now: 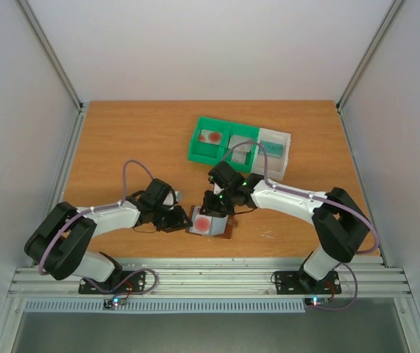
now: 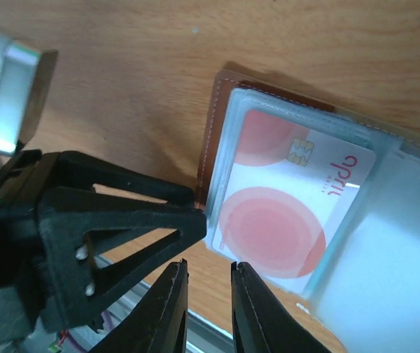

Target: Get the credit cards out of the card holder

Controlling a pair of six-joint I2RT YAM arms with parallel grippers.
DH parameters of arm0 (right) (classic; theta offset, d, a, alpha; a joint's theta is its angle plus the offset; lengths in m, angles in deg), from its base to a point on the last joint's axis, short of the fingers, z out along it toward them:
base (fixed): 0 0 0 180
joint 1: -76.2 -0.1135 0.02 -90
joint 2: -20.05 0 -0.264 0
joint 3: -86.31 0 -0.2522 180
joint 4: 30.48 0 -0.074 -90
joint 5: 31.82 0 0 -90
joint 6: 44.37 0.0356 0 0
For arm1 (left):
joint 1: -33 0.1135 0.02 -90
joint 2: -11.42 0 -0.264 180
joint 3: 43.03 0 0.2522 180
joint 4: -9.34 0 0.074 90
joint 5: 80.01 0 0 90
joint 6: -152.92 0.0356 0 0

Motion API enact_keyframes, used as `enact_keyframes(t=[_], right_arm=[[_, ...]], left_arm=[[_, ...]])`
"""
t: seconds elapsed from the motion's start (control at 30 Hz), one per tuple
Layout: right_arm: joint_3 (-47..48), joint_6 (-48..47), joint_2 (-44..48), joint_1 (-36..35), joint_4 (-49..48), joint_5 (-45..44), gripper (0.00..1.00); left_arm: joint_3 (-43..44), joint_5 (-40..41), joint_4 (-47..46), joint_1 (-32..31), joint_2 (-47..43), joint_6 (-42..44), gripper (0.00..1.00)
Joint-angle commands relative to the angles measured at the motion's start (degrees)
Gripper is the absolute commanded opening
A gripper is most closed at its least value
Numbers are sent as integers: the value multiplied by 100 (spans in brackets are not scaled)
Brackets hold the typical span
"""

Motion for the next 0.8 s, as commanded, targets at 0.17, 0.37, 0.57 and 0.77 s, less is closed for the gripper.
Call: enact_keyframes(t=[0.17,0.37,0.57,0.77], right_arm=[[-284,-260,-417,-105,-277,-337,18],[-609,-480,-311,-96,-370,-623,18],[-917,-447,-178,-92,-684,-728,16],[-1150,-347,-121,-78,-1129,-546,14]], left_arm=[[-515,-317,-599,14,-118,-621,23],[-486,-208,-338,16,-556,-750,29],[-261,10,14,15,-808,-668,38],[-70,-73,-170,17,-723,-591,42]])
